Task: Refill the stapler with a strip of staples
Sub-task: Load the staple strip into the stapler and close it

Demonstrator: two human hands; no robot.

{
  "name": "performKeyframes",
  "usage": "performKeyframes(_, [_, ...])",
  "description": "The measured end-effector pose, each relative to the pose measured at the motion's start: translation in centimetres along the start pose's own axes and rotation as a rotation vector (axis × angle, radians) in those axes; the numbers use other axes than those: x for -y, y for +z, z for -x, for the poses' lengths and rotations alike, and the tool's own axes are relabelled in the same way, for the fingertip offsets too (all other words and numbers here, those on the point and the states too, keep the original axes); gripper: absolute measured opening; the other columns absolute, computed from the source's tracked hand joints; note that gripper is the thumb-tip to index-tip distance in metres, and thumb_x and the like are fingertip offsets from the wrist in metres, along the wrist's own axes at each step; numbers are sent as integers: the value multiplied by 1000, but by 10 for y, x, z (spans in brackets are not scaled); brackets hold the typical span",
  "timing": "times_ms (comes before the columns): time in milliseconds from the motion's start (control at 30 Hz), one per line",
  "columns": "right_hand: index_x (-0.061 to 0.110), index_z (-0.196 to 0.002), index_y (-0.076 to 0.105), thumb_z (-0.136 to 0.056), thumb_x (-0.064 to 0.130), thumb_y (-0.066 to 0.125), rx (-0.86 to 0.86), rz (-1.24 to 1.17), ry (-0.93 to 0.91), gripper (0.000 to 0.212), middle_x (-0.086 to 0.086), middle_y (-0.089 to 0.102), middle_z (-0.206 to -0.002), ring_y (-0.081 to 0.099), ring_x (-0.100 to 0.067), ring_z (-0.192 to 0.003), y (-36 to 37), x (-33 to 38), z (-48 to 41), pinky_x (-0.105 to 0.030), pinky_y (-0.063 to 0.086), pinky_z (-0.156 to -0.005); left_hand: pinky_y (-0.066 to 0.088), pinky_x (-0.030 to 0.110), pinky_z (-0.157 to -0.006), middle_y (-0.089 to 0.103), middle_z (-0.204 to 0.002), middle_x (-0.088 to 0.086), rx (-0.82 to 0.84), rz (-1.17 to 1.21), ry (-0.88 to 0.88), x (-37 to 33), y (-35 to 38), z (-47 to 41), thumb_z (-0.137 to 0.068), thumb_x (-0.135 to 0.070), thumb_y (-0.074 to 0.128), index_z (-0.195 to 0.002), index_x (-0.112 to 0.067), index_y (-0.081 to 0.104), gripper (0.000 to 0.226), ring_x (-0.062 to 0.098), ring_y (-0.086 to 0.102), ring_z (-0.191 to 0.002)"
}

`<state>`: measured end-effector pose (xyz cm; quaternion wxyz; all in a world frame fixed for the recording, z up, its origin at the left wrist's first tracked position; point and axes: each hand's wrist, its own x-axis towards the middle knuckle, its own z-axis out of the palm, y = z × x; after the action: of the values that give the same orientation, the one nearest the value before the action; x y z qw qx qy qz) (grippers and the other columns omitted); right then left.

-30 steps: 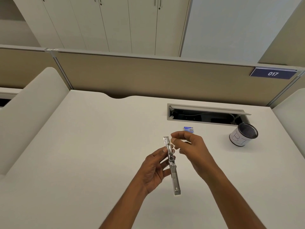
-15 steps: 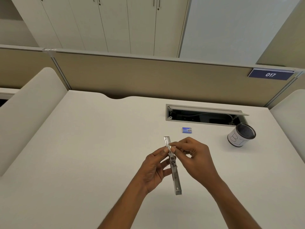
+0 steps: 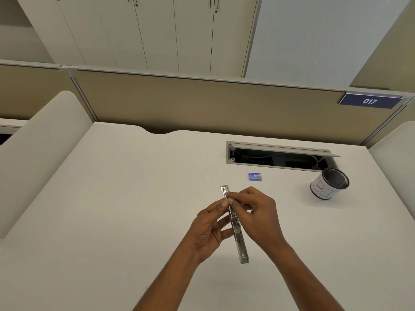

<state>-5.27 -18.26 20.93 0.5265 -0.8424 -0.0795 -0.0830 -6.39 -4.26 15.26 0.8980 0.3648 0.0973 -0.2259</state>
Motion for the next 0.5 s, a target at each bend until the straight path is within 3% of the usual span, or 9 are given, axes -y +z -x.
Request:
performKeyframes(300, [24, -100, 80, -88, 9, 73, -7, -8, 43, 21, 6, 67, -80, 67, -13, -75, 1, -3, 3, -22, 56, -66, 63, 45, -82, 74, -128, 14, 14, -10, 13, 1, 3, 1, -74, -35, 93, -125, -11, 75, 59, 27, 71, -113])
performKeyframes(500, [37, -118, 65, -86, 39, 75, 77, -106, 324, 34, 11, 68, -102, 71, -10, -86, -11, -6, 8, -22, 59, -69, 63, 42, -81, 78, -114, 8, -43, 39, 47, -5, 1, 0, -71, -31, 95, -121, -12, 77, 57, 24, 75, -108])
